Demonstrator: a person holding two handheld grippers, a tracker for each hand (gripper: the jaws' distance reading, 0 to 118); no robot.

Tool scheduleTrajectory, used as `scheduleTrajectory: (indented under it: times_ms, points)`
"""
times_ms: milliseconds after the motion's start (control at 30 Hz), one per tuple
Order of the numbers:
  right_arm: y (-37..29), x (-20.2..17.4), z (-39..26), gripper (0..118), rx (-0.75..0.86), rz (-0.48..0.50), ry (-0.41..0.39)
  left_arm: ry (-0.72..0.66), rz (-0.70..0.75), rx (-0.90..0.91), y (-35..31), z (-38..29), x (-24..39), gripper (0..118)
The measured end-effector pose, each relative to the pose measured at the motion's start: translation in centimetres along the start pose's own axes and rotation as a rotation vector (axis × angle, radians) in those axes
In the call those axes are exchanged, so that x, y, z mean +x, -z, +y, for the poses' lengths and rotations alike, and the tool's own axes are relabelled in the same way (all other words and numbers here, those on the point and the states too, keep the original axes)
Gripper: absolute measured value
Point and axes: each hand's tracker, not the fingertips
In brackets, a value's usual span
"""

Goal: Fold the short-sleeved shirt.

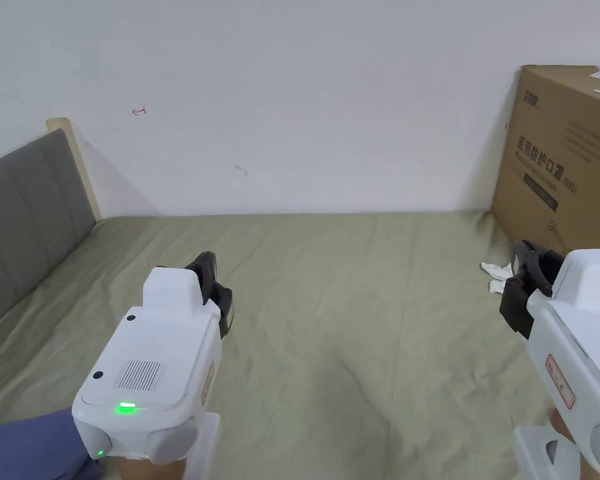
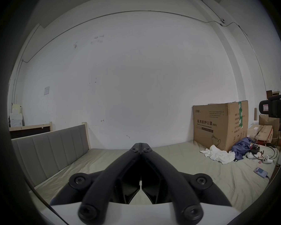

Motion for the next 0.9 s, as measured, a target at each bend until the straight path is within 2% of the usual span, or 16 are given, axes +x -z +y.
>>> scheduleTrajectory:
  times_ms: [367, 400, 433, 500, 567, 667, 700, 733, 900]
  points:
    - [-0.18, -0.13, 0.09, 0, -0.001, -0.003, -0.002, -0.003, -0.003, -0.005, -0.07, 0.00, -0.05, 0]
    - [-0.23, -0.16, 0.10, 1, 0.001, -0.005, -0.003, -0.003, -0.004, -0.003, -0.10, -0.01, -0.03, 6]
    - [-0.27, -0.18, 0.13, 6, 0.003, -0.009, -0.002, -0.004, -0.009, -0.001, -0.16, 0.00, -0.05, 16]
    - [-0.71, -0.69, 0.54, 56, 0.002, -0.004, 0.006, -0.004, -0.003, -0.002, -0.21, 0.02, -0.04, 62]
    - [-0.72, -0.81, 0.65, 102, -0.005, -0.004, 0.012, 0.004, 0.009, 0.006, -0.26, -0.10, 0.09, 95]
    - [-0.59, -0.55, 0.43, 112, 0.006, -0.008, 0.022, 0.002, 0.033, 0.026, -0.42, -0.14, 0.14, 106]
    - [-0.58, -0.54, 0.48, 116, 0.003, -0.008, 0.022, -0.002, 0.035, 0.028, -0.43, -0.14, 0.10, 115]
    - [-0.52, -0.39, 0.39, 118, 0.003, -0.006, 0.024, -0.010, 0.030, 0.030, -0.47, -0.10, -0.03, 118]
    - [-0.37, -0.13, 0.19, 118, 0.002, -0.006, 0.028, -0.020, 0.033, 0.025, -0.37, -0.16, -0.25, 118]
